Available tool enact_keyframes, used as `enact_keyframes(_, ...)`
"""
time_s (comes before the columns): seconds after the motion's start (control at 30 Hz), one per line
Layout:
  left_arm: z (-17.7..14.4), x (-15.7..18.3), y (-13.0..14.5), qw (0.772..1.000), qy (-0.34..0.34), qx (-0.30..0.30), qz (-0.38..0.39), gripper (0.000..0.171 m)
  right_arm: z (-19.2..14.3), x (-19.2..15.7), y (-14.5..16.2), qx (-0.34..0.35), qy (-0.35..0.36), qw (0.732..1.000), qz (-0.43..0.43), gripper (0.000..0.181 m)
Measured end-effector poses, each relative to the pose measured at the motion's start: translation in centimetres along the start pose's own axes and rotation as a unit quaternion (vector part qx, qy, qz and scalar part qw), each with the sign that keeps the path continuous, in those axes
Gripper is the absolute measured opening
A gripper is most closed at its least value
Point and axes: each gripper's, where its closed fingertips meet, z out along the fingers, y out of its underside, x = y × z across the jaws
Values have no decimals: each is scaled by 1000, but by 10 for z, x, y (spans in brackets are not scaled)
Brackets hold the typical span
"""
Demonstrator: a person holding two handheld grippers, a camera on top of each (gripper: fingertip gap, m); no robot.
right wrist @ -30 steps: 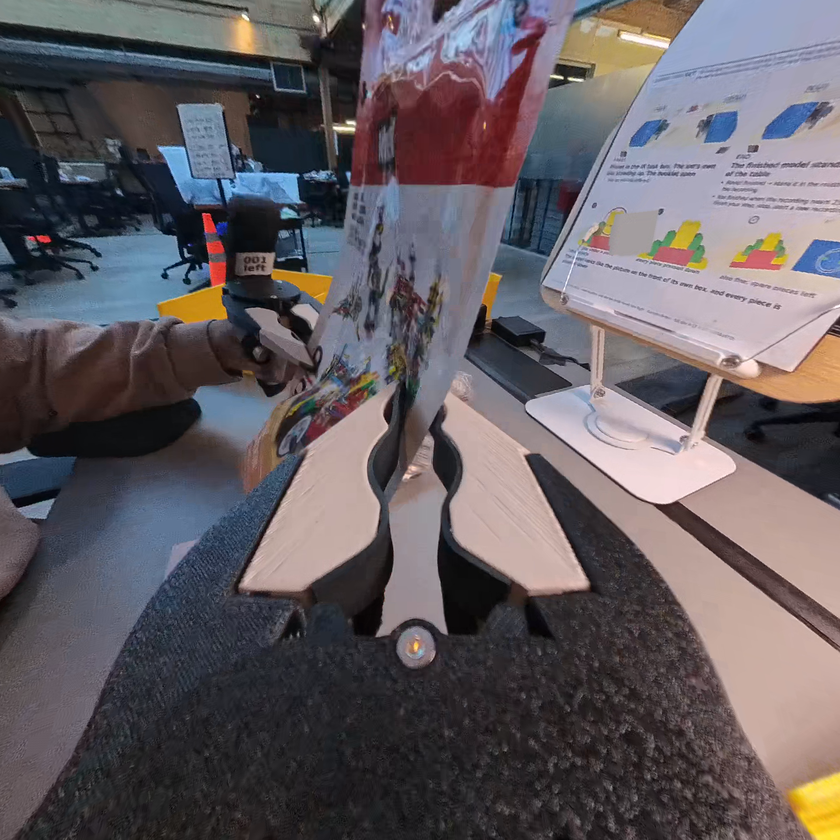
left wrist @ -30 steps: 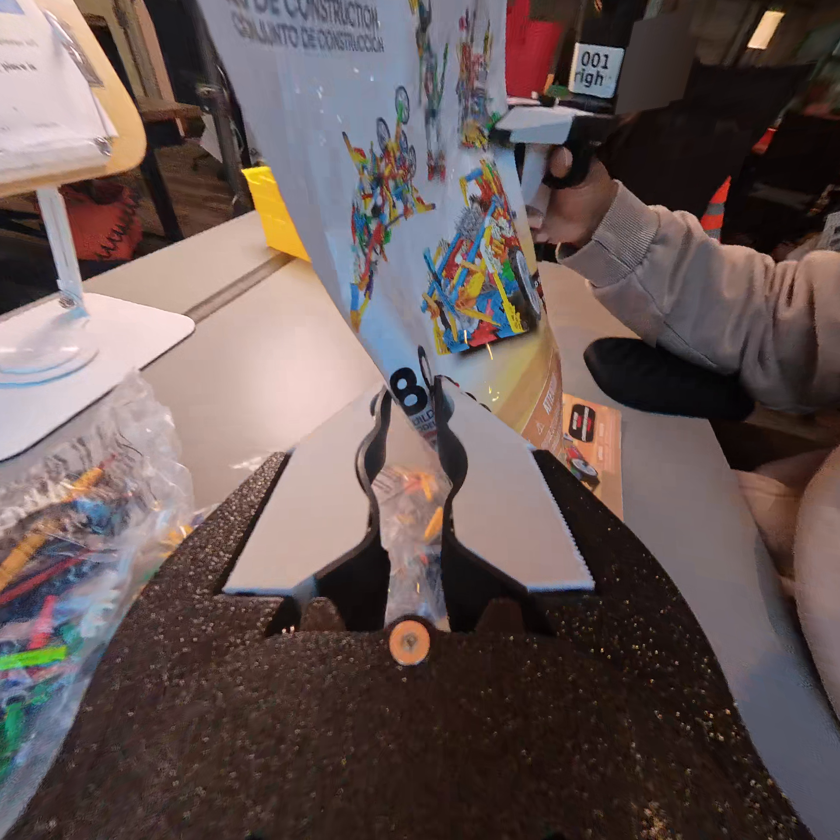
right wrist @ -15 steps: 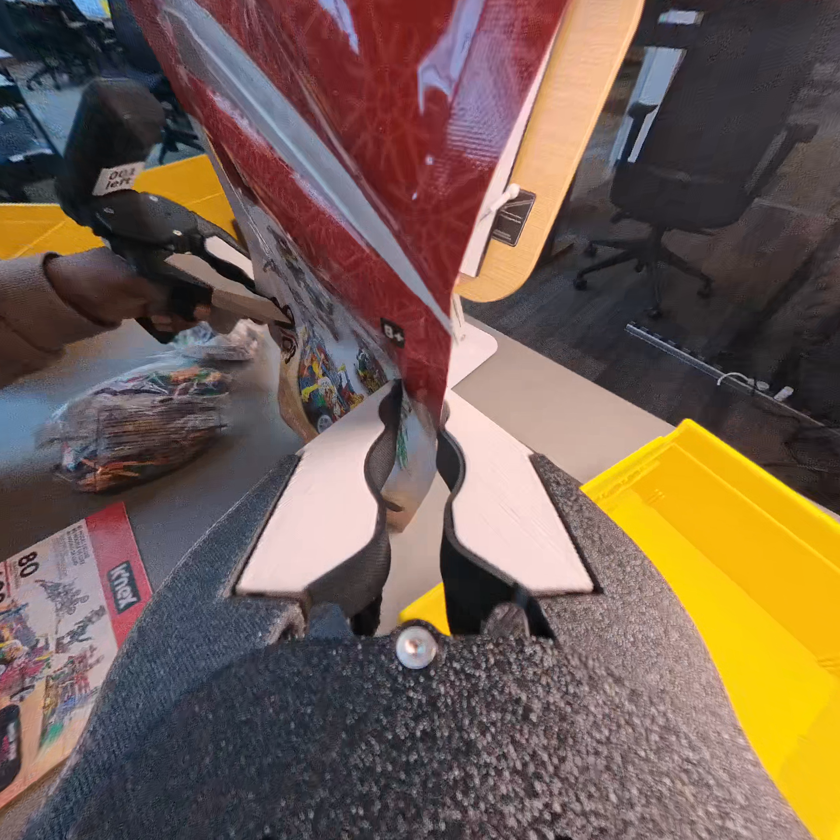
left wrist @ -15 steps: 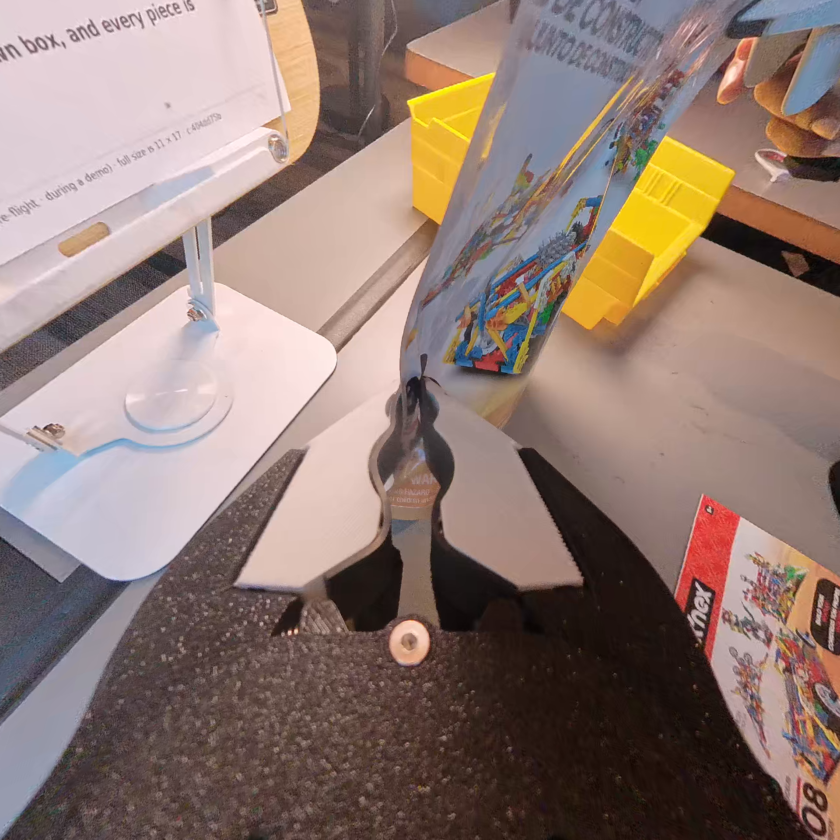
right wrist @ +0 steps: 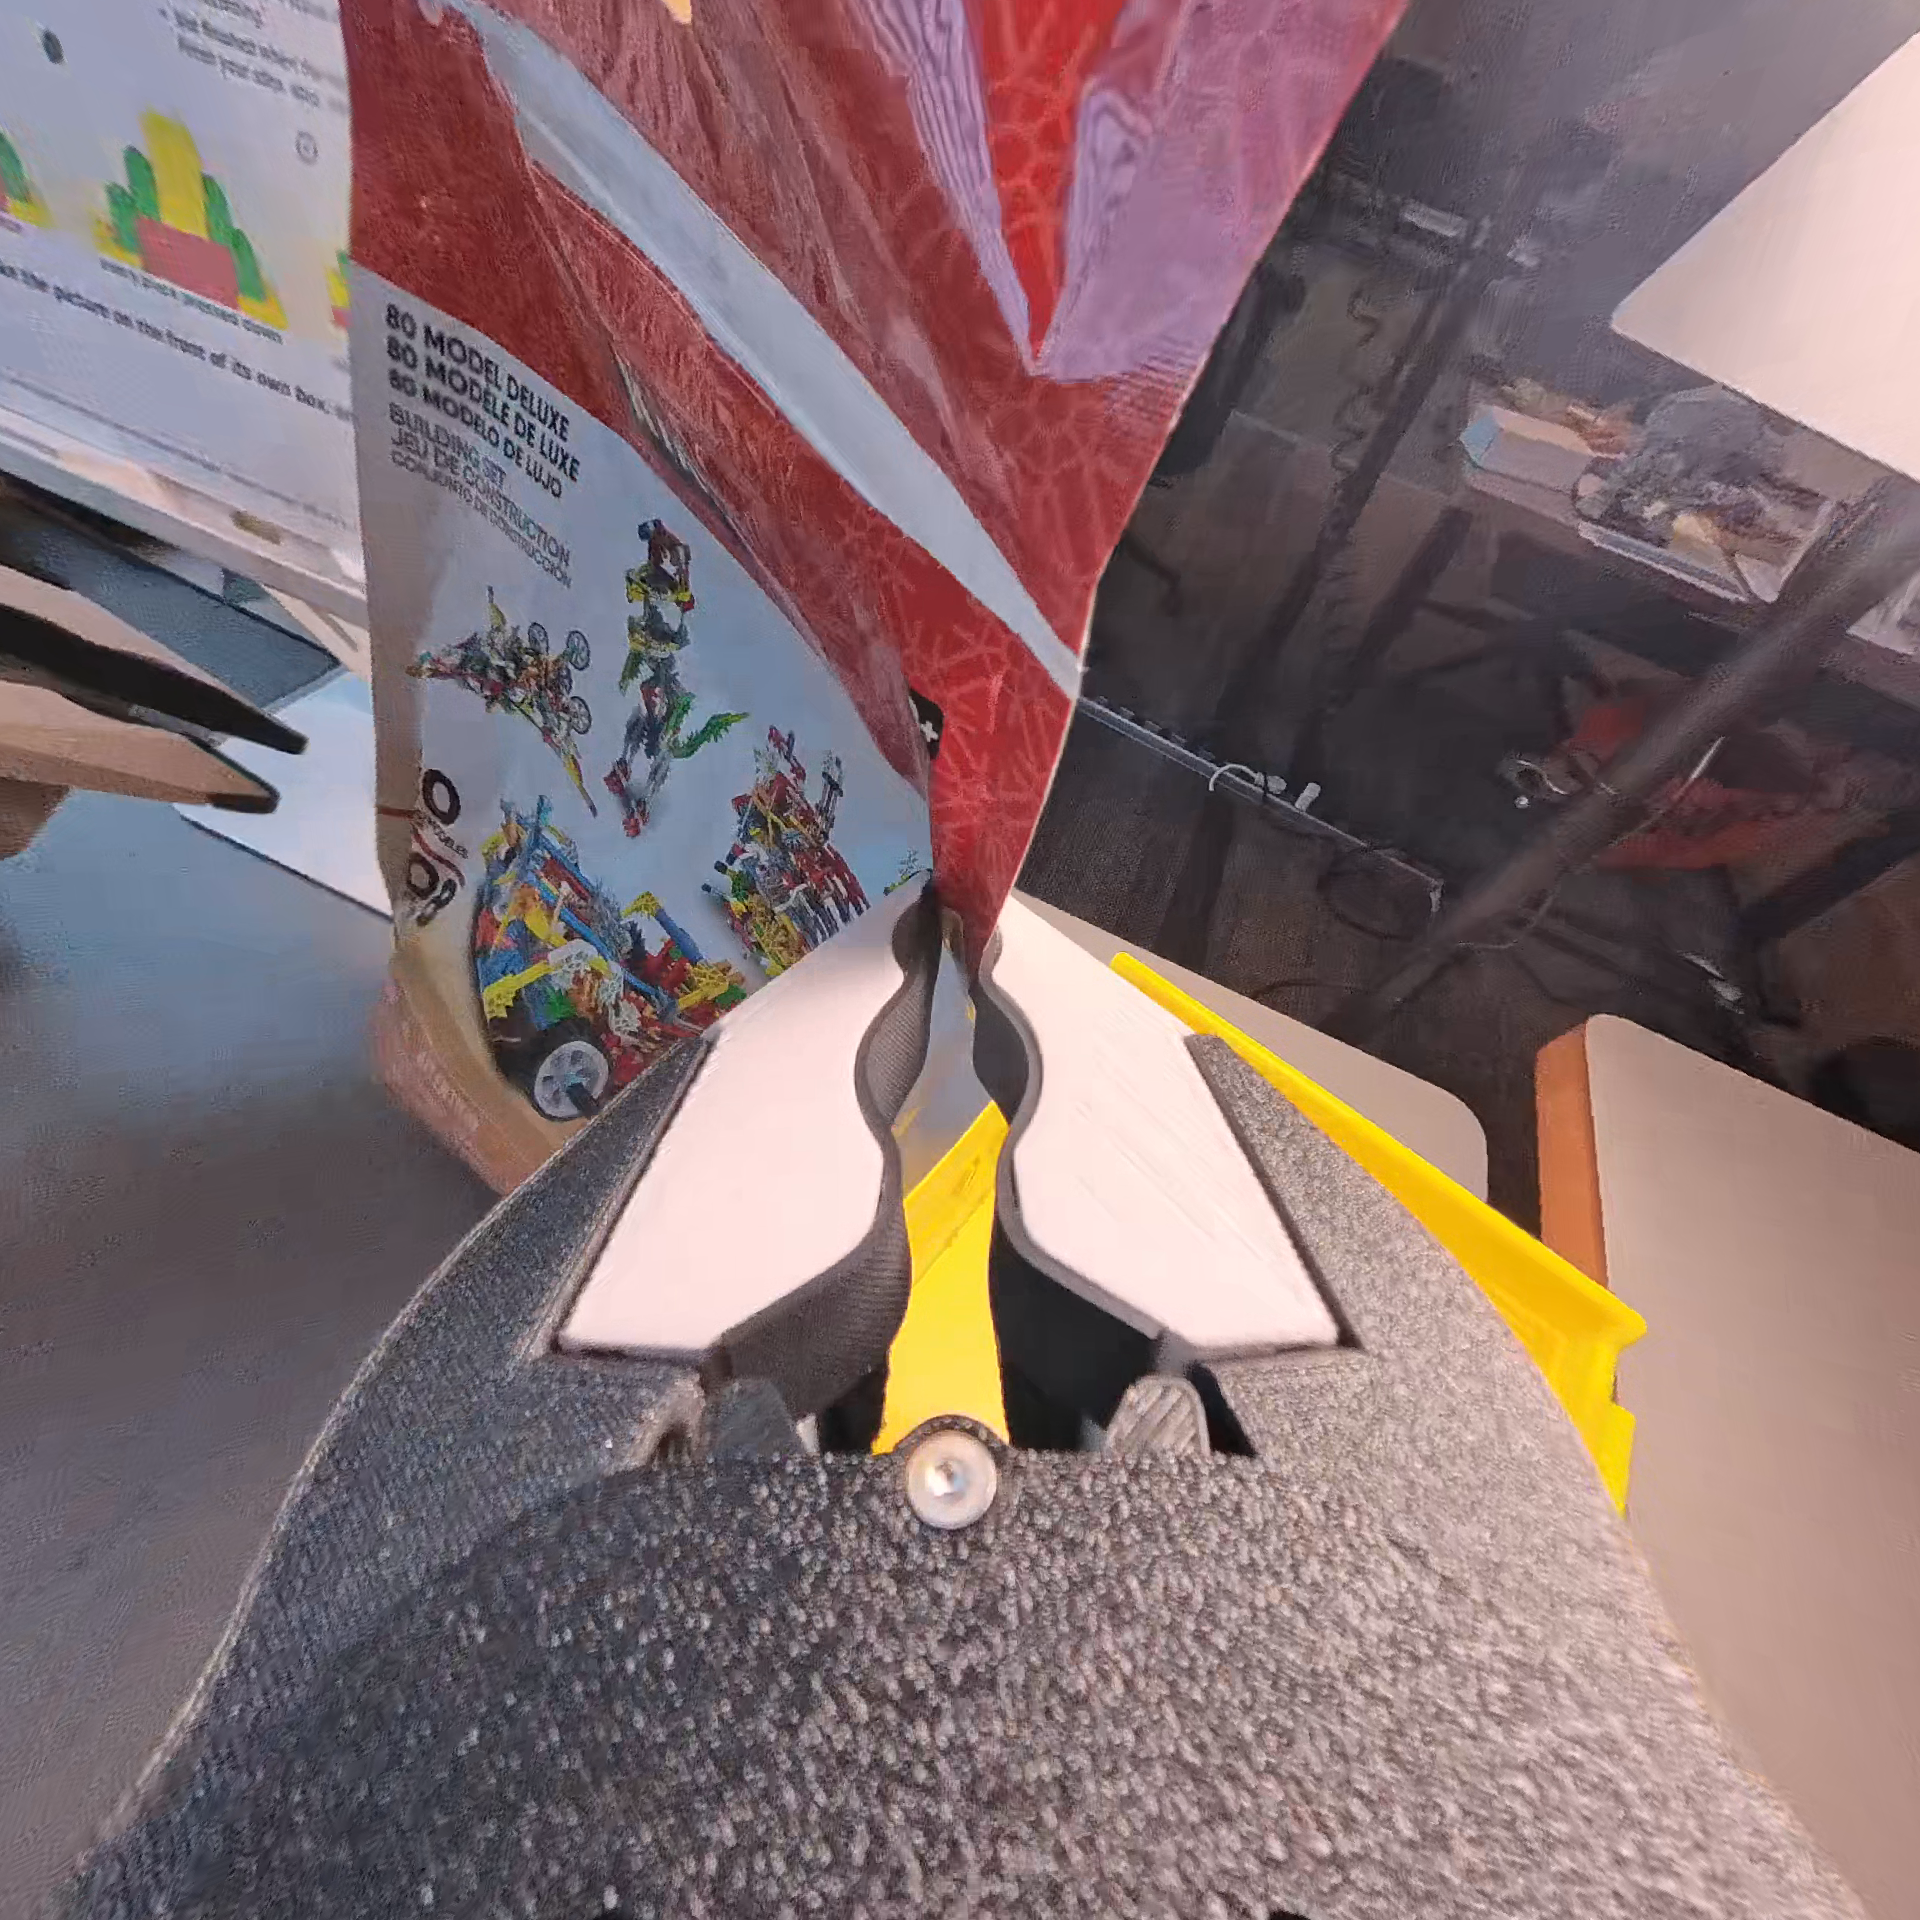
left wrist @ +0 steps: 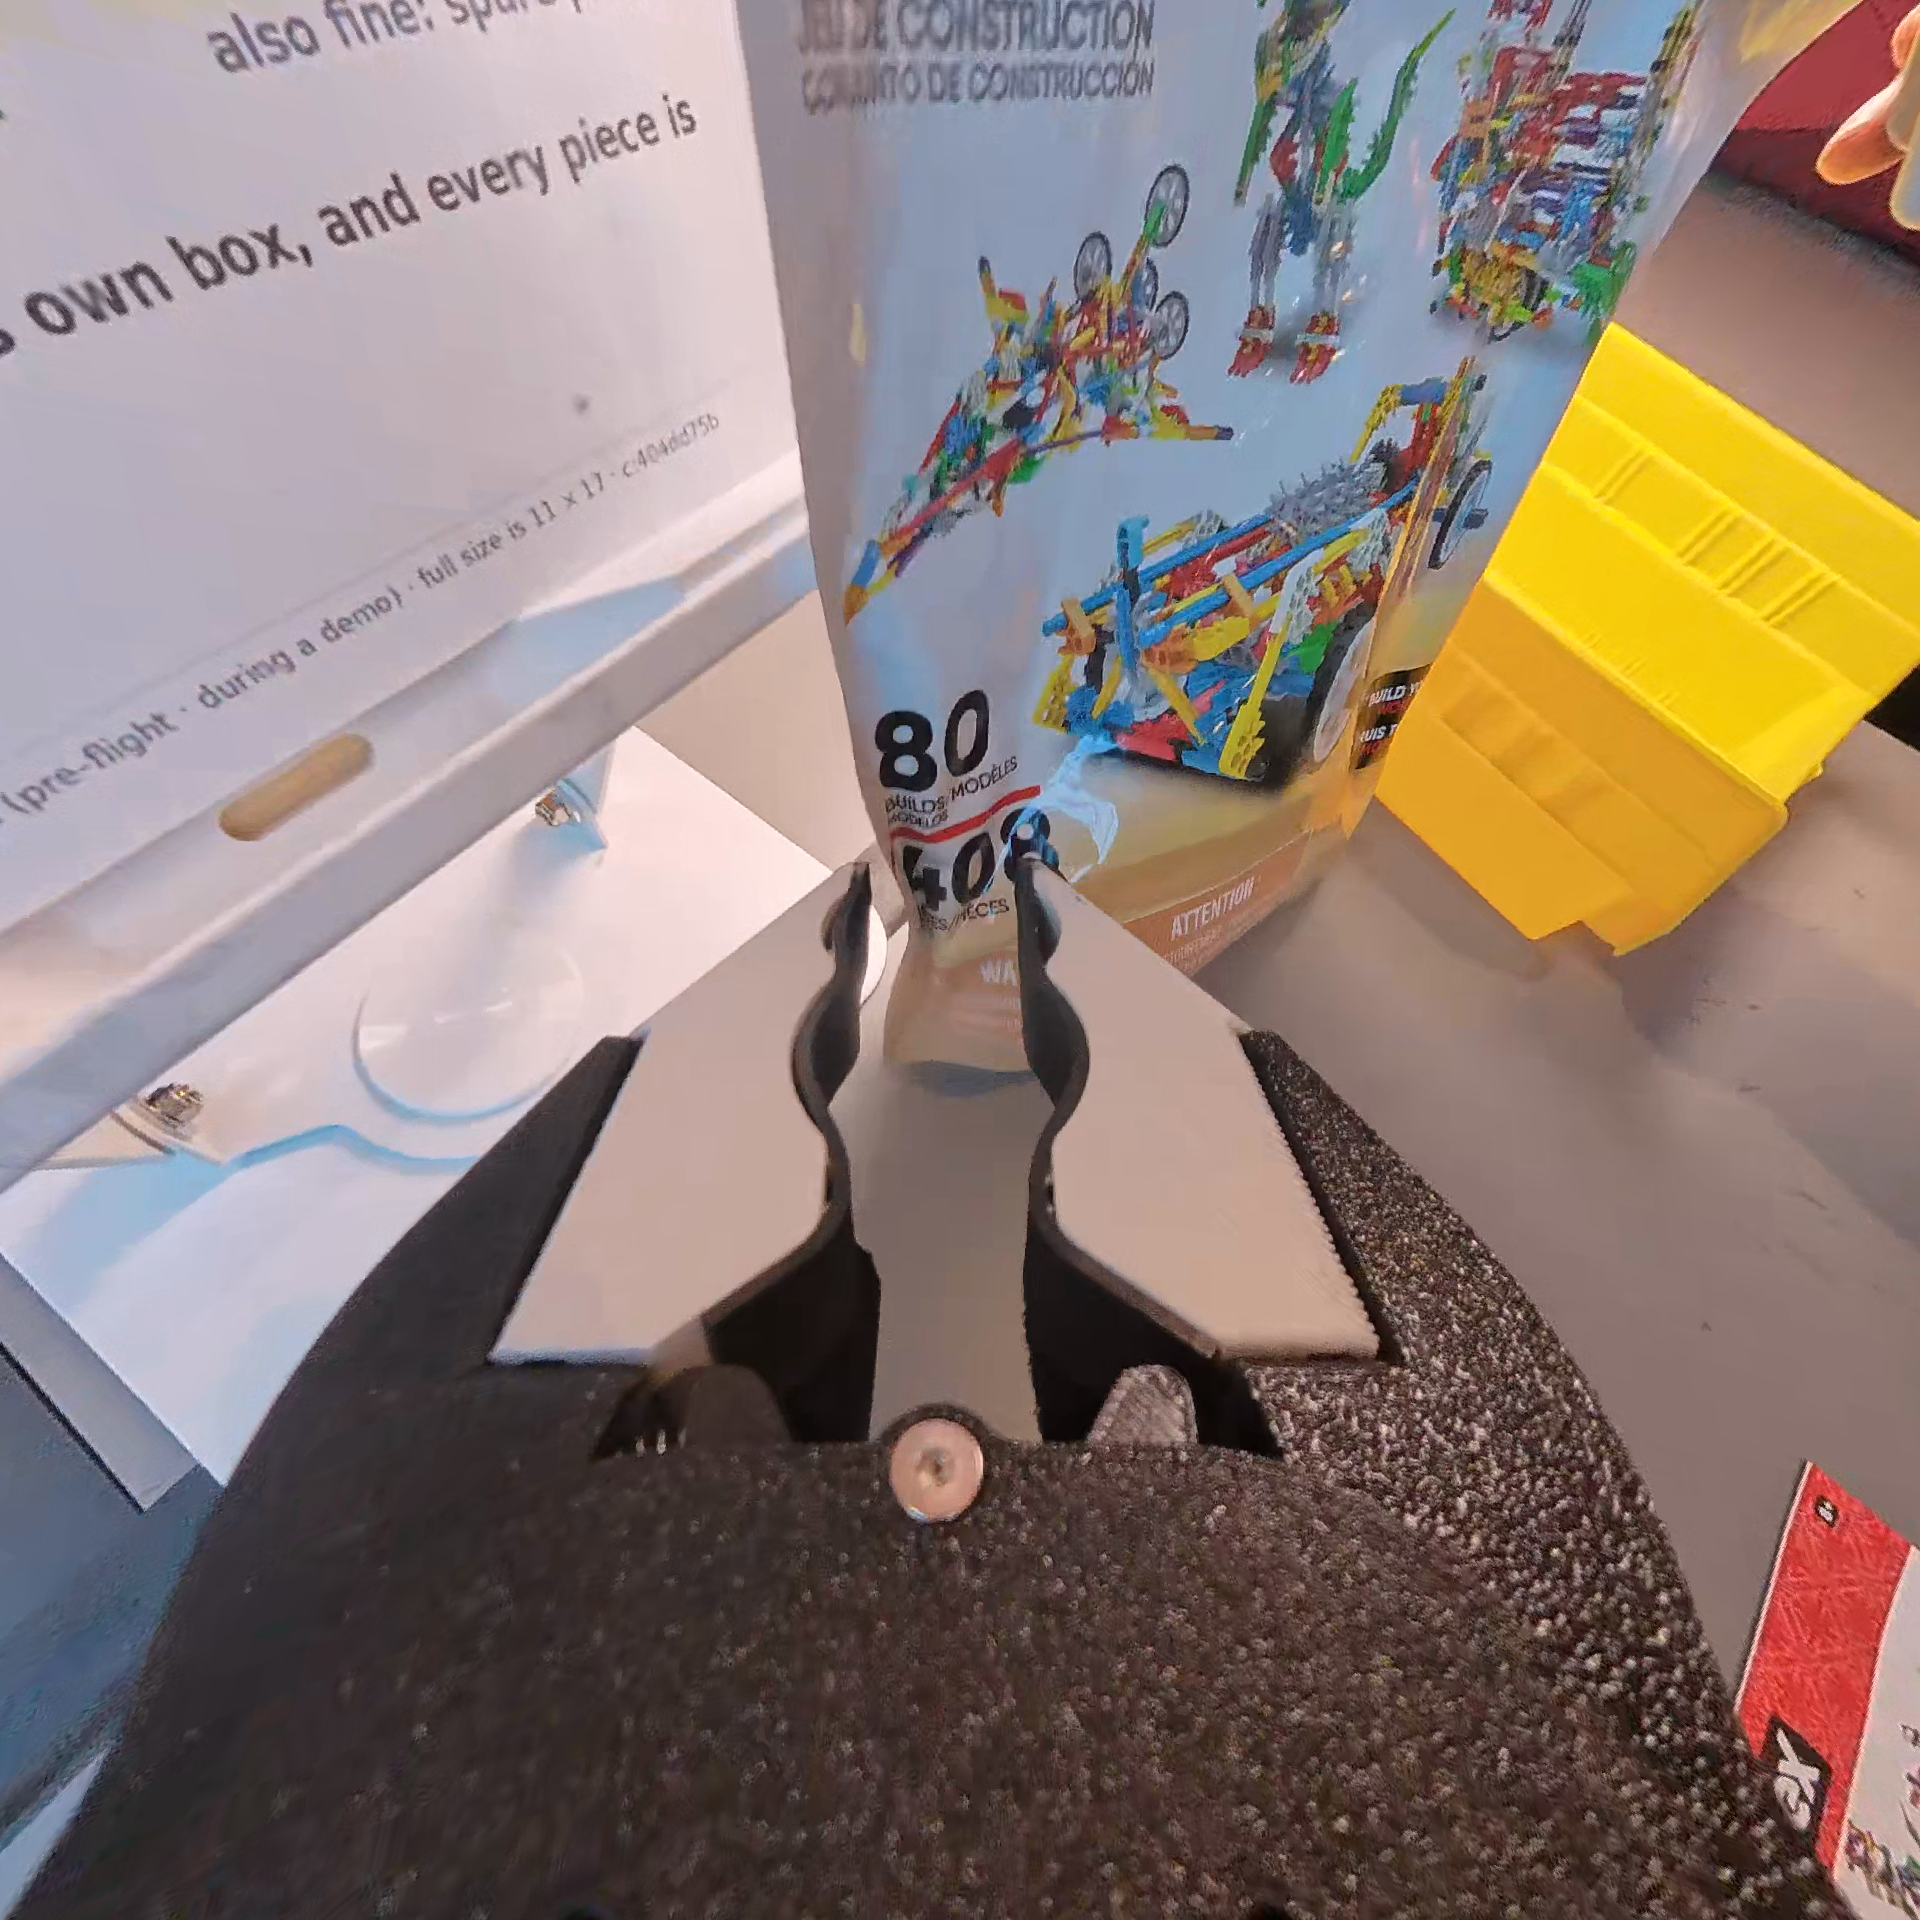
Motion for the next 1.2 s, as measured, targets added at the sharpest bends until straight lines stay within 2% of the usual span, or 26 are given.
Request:
enact_keyframes(0.07, -7, -8, 1, 999, -7, 15, -36, 30, -10, -1, 1, 2, 7, 1000, 14, 0)
enact_keyframes(0.17, -24, -30, -3, 986, 2, 59, -157, 46, -26, -5, 2, 7, 5, 998, 55, 0)
enact_keyframes(0.27, -40, -58, -4, 958, 11, 107, -267, 67, -45, -19, 0, 14, -14, 996, 90, 0)
enact_keyframes(0.37, -55, -80, -7, 918, 35, 176, -355, 78, -68, -41, -2, 33, -45, 991, 121, 0)
enact_keyframes(0.47, -60, -99, -8, 877, 48, 239, -414, 76, -85, -56, 3, 47, -64, 985, 154, 0)
enact_keyframes(0.57, -54, -103, -17, 842, 84, 284, -451, 67, -90, -59, 8, 61, -71, 972, 215, 0)
enact_keyframes(0.67, -49, -105, -27, 809, 107, 322, -480, 53, -96, -50, 3, 97, -53, 959, 260, 0)
enact_keyframes(0.7, -49, -106, -30, 801, 109, 333, -486, 43, -99, -47, 1, 108, -39, 958, 264, 0)
enact_keyframes(0.73, -49, -108, -31, 798, 106, 339, -488, 38, -101, -44, -1, 117, -28, 956, 267, 0)
enact_keyframes(0.83, -49, -107, -30, 807, 95, 329, -480, 37, -101, -40, -5, 139, 1, 952, 273, 0)
enact_keyframes(1.0, -49, -107, -28, 817, 90, 309, -478, 36, -67, -34, -6, 133, 24, 963, 233, 0)
enact_keyframes(1.2, -49, -105, -26, 826, 100, 294, -470, 36, -16, -40, -17, 125, -32, 990, 55, 0)
